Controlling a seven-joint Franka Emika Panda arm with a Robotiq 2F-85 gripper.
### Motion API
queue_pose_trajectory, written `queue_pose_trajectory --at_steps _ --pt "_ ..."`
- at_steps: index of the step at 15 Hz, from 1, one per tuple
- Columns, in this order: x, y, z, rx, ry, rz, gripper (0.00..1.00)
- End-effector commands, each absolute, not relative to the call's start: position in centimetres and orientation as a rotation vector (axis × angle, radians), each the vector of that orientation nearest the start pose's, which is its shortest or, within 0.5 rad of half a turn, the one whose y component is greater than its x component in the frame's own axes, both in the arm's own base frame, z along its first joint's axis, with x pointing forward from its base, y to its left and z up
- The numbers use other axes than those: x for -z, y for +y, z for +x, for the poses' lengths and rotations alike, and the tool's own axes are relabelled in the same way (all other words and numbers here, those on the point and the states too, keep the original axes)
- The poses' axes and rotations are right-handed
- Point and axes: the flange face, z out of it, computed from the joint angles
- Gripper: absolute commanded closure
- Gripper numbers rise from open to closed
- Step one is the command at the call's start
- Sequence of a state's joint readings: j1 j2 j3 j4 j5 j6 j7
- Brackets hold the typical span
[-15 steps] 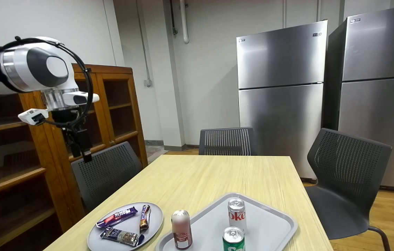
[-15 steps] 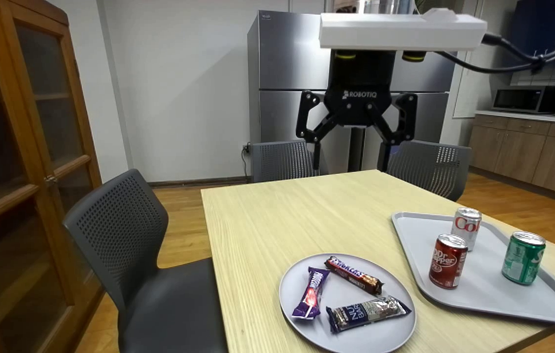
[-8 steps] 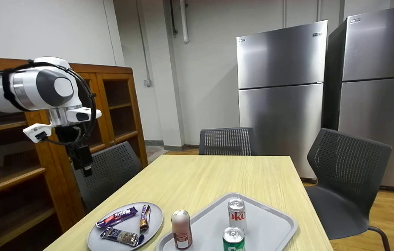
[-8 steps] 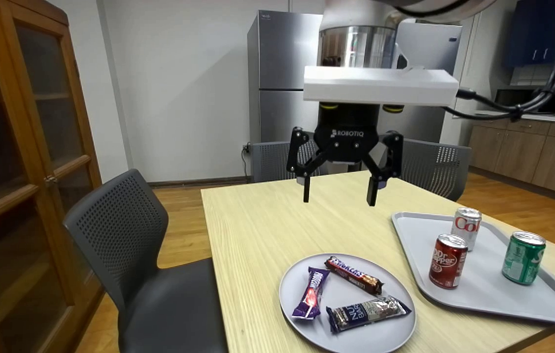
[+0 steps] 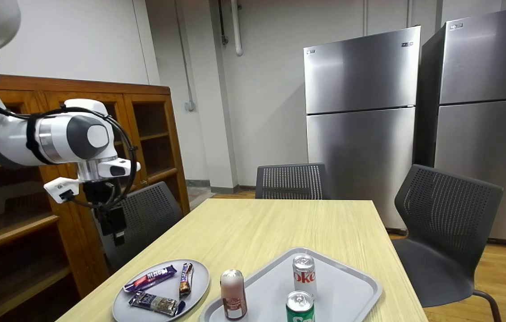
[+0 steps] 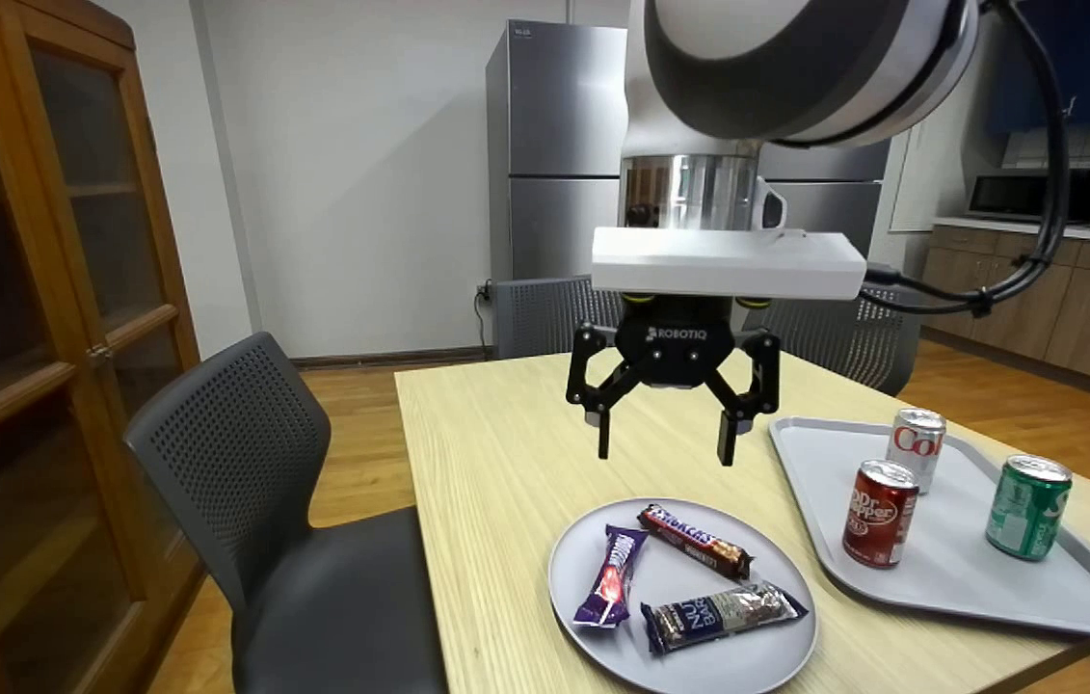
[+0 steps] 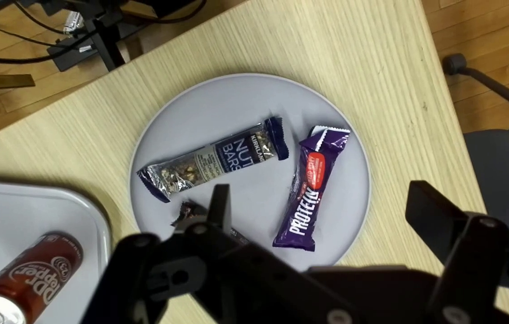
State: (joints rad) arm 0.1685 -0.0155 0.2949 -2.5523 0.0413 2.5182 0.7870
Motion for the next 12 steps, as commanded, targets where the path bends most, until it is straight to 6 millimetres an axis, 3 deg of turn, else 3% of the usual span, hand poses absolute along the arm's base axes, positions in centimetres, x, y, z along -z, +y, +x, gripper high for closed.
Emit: queue_pose_trajectory --at_steps 1,12 --pt "-25.5 20.4 41.6 -0.05 0.603 -3.094 0.0" --pt "-20.4 20.8 43.5 -0.139 0.677 -3.098 0.0"
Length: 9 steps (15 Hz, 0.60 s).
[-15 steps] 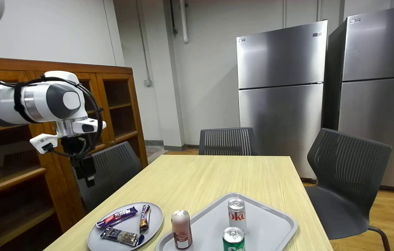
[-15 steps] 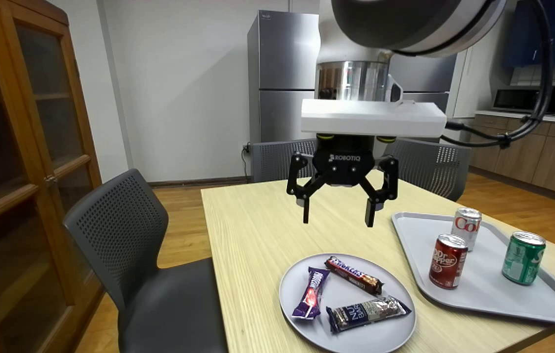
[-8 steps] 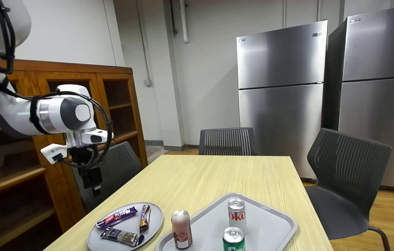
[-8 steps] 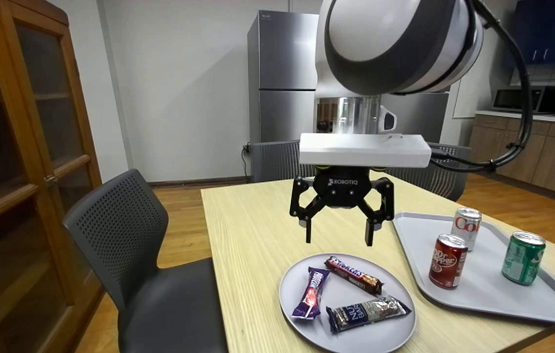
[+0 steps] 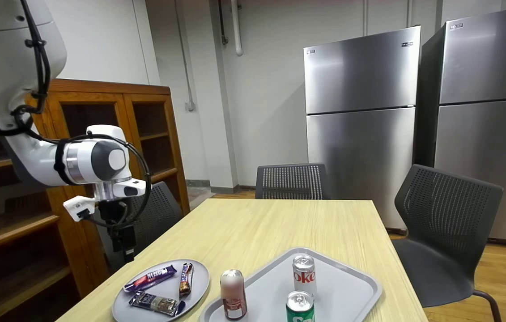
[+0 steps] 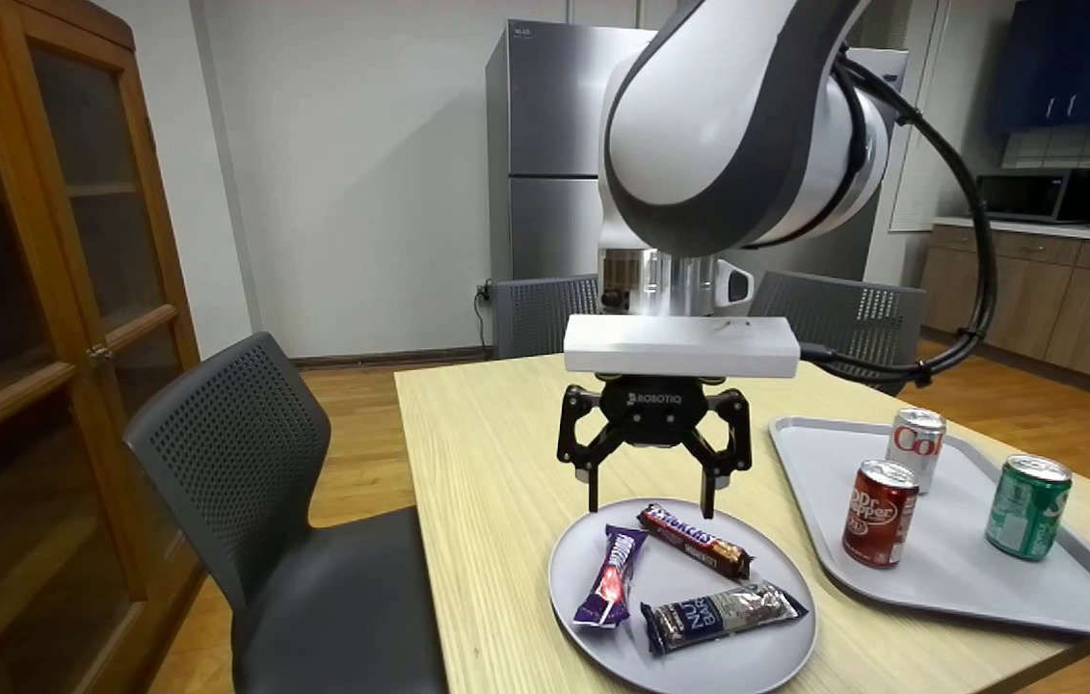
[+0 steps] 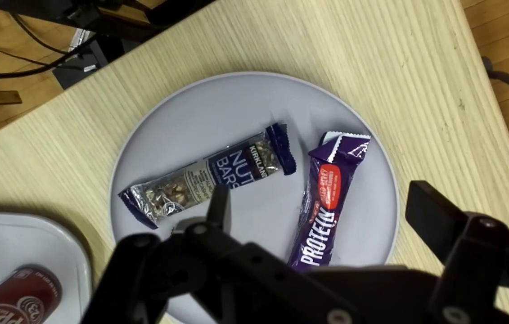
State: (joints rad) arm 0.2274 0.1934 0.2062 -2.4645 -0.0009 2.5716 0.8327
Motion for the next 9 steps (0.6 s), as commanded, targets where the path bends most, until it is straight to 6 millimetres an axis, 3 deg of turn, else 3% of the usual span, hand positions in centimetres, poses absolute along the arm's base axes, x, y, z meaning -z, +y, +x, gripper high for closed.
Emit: queue_pose_trajectory --at_steps 1,9 --pt "-19.9 20.8 43.6 -0.149 0.692 -3.1 0.0" --pt "-17.1 20.7 44.8 -0.212 0.799 -3.09 0.0"
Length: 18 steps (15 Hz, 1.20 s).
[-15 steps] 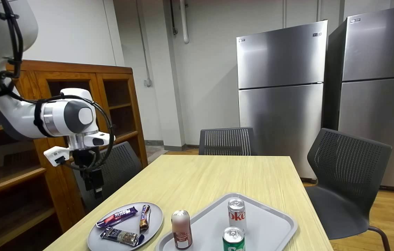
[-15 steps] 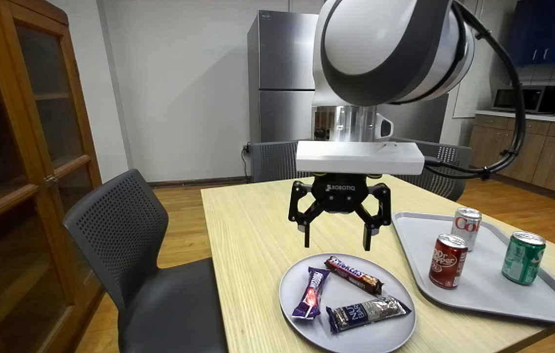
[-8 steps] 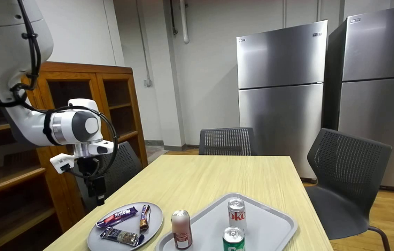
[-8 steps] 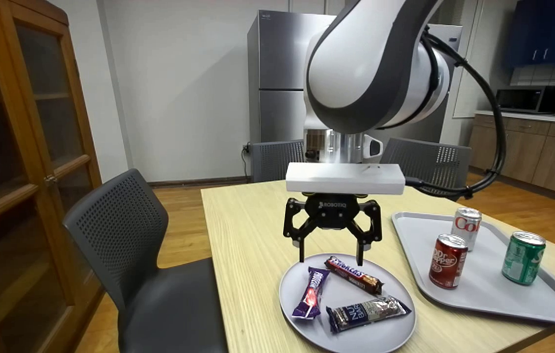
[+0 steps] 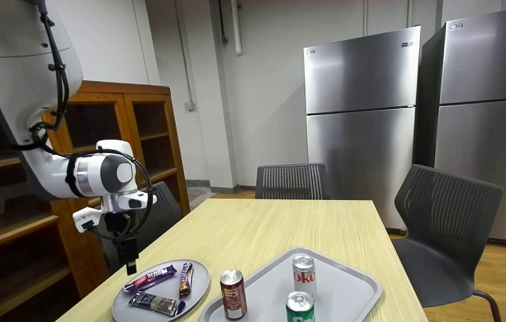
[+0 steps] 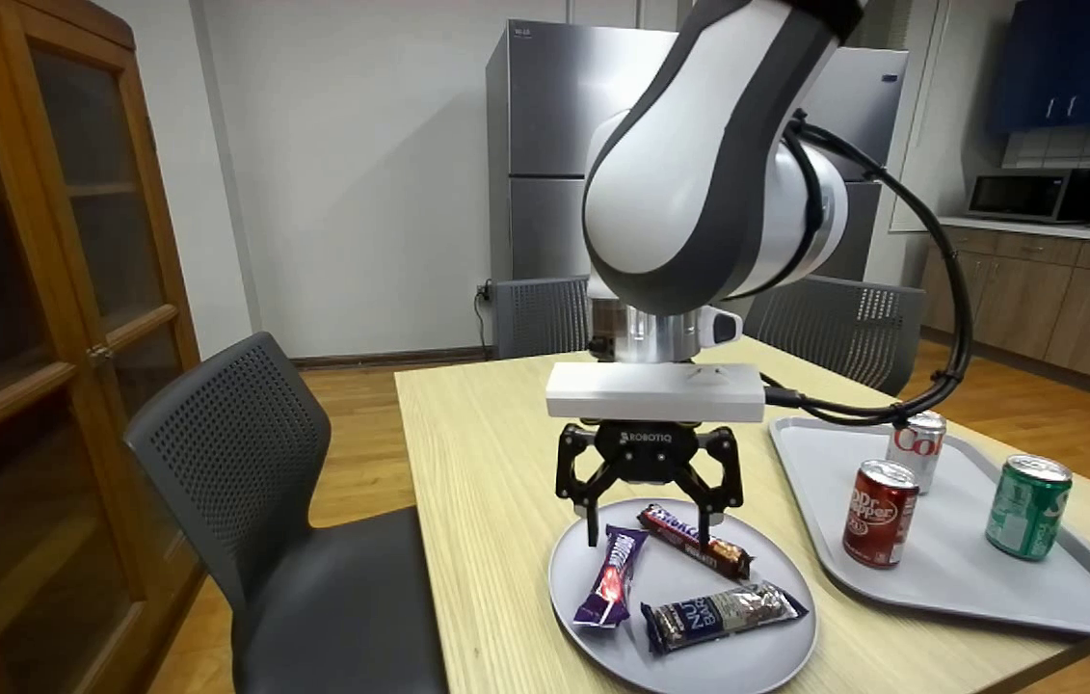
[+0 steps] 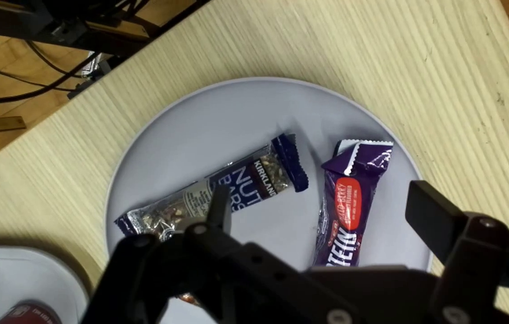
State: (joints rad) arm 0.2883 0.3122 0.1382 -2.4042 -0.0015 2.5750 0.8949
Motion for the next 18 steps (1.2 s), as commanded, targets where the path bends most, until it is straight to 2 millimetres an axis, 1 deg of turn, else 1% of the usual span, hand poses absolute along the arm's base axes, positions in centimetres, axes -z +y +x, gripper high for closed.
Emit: queue_pose_trajectory --at_steps 1,2,3,4,7,15,18 --pt "-17.1 20.7 45.0 -0.228 0.8 -3.085 0.0" --pt "-17.4 20.8 45.1 -0.235 0.799 -3.081 0.0" --pt "-18.3 20.8 45.3 -0.228 0.8 -3.082 0.0" --pt "-17.1 20.3 44.6 -0.224 0.77 -3.088 0.0" --pt "-17.5 20.5 45.2 -0.21 0.77 -3.083 0.0" --pt "-17.6 20.5 45.2 -0.21 0.77 -3.082 0.0" --pt "-16.9 20.0 45.7 -0.169 0.789 -3.083 0.0"
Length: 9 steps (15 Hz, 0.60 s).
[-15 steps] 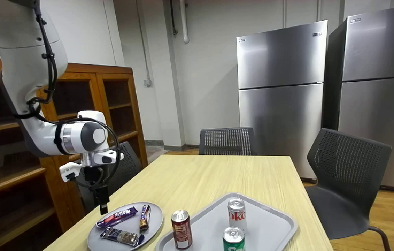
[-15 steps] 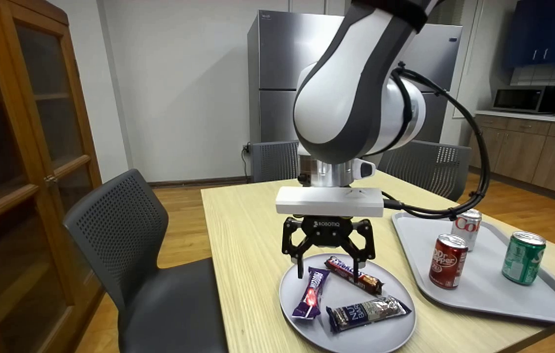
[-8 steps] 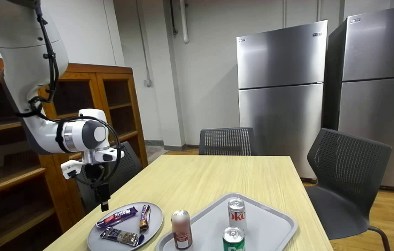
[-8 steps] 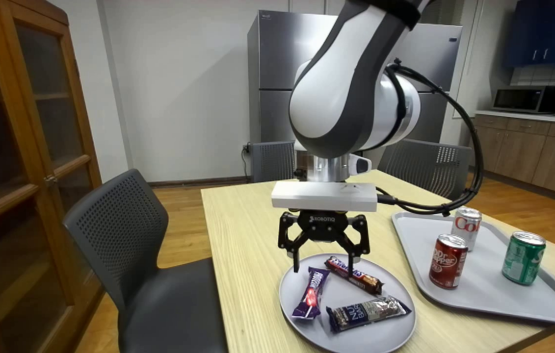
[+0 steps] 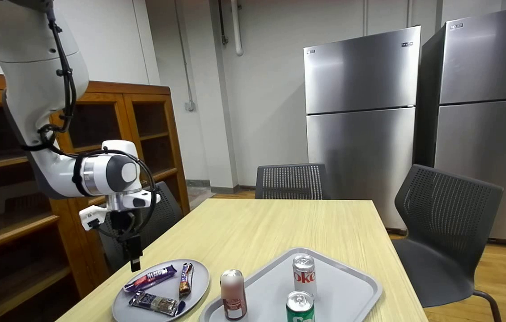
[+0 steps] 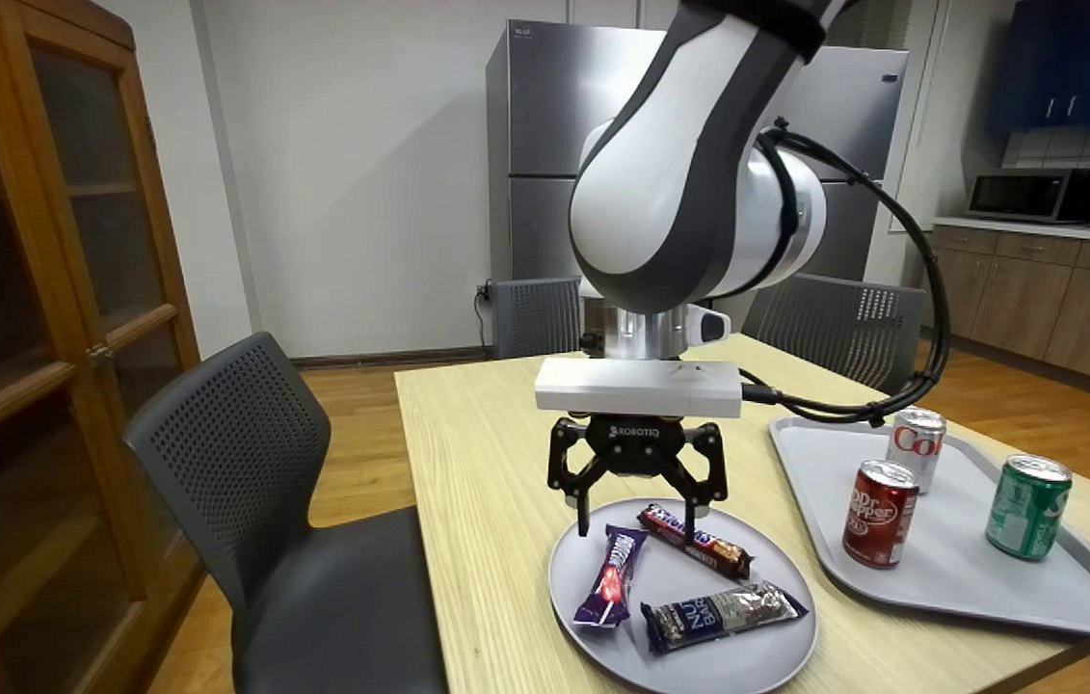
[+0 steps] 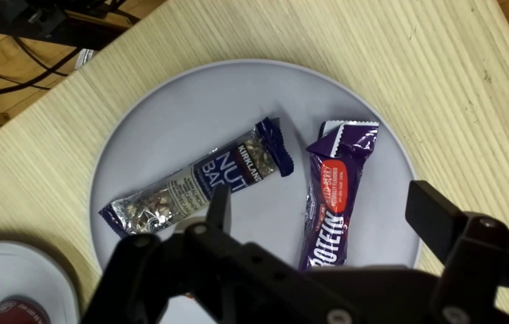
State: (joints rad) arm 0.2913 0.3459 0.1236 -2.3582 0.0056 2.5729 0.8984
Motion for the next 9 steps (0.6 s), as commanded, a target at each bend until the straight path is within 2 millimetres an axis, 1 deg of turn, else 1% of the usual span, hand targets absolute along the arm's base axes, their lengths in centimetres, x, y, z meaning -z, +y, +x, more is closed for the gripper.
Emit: queue_pose_trajectory --at_steps 1,5,9 --pt "-16.7 19.8 45.9 -0.153 0.795 -3.083 0.0" --pt "-15.6 19.1 46.7 -0.094 0.786 -3.08 0.0" --pt "-14.2 19.1 47.4 -0.054 0.768 -3.074 0.0"
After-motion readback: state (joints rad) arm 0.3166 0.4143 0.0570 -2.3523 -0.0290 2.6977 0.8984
